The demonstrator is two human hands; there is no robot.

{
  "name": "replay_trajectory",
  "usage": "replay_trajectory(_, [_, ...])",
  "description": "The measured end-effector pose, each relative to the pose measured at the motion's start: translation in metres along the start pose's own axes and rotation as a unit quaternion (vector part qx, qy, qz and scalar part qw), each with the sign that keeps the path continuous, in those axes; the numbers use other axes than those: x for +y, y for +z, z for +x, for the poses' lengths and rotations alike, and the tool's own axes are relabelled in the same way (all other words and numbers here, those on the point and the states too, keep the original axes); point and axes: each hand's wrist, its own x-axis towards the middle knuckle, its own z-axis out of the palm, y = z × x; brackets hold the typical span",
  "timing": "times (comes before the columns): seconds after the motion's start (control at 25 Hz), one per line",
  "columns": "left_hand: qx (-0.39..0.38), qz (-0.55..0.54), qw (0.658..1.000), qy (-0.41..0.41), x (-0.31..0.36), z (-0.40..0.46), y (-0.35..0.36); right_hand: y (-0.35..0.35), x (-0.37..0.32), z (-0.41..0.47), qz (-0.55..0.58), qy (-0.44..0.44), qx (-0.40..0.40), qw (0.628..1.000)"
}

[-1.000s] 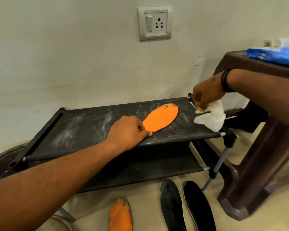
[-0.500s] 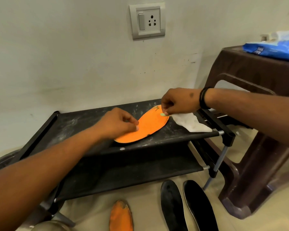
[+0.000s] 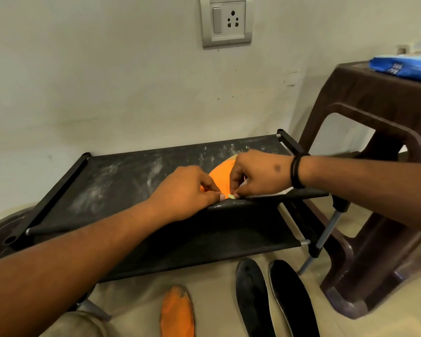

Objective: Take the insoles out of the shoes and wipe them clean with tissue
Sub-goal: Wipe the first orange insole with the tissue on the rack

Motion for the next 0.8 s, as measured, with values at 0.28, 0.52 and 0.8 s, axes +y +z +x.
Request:
replay_trajectory(0.28, [0.017, -0.031, 0.999, -0.004, -0.004, -0.003, 0.005, 0.012, 0.006, 0.007, -0.014, 0.042, 0.07, 0.997])
replay_trajectory(0.52, [0.015, -0.058, 0.997, -0.048, -0.013, 0.004, 0.006, 0.005, 0.023, 0.009, 0.027, 0.08, 0.079, 0.993])
replay_trajectory(0.8, [0.027, -0.053, 0.997, -0.054, -0.013, 0.003, 0.008, 0.024, -0.002, 0.009, 0.039, -0.01, 0.065, 0.997])
